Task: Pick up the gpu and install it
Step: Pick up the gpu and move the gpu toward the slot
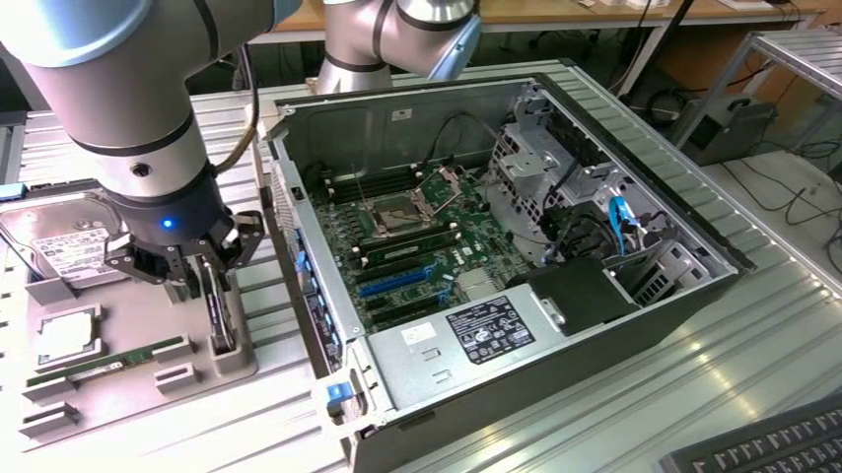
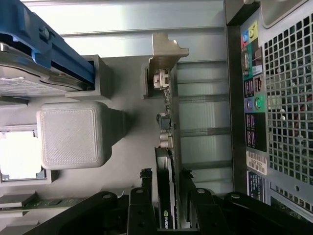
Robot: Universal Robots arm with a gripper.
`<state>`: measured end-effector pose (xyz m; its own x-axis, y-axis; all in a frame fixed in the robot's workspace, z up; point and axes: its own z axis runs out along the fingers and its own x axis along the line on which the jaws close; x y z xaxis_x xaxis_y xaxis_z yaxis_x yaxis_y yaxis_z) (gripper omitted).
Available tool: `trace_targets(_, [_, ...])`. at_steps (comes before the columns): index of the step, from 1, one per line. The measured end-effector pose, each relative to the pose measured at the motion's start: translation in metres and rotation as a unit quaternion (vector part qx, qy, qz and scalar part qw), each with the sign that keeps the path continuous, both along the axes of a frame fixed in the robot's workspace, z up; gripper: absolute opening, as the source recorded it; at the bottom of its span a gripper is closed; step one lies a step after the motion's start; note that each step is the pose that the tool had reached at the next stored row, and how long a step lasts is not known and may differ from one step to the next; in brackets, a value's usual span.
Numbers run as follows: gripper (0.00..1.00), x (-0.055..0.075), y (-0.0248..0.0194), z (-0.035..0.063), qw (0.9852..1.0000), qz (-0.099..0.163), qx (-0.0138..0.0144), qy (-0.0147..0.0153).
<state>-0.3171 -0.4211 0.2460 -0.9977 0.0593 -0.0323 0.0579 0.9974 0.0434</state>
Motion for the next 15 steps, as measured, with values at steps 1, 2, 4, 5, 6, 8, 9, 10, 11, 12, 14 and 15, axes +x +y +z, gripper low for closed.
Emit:
trace_targets(1, [0.36,0.0,0.0,-0.0008,1.0,0.0,-0.0001,0.0])
trace_targets(2, [0.36,0.0,0.0,-0.0016,1.0,0.0,-0.0003,0.0])
trace_targets(4, [0.36,0.0,0.0,-0.003,1.0,0.0,-0.0007,0.0])
trace_targets(5, [0.36,0.0,0.0,-0.0033,1.0,0.0,-0.0008,0.0001])
trace_targets(6, [0.35,0.0,0.0,-0.0034,1.0,0.0,-0.0009,0.0002])
trace_targets(8, [0.26,0.0,0.0,-0.0035,1.0,0.0,-0.0008,0.0001])
trace_targets(9, [0.26,0.0,0.0,-0.0036,1.0,0.0,-0.0007,0.0])
trace_targets(10, [0.26,0.0,0.0,-0.0036,1.0,0.0,-0.0007,0.0])
trace_targets(11, [0.26,0.0,0.0,-0.0036,1.0,0.0,-0.0008,0.0])
trace_targets(12, [0.26,0.0,0.0,-0.0036,1.0,0.006,-0.0008,0.0])
trace_targets(14, [0.26,0.0001,0.0,-0.0037,0.9998,0.022,-0.0007,-0.0001])
trace_targets(15, [0.26,0.0004,0.0,-0.0037,0.9995,0.032,-0.0007,-0.0001])
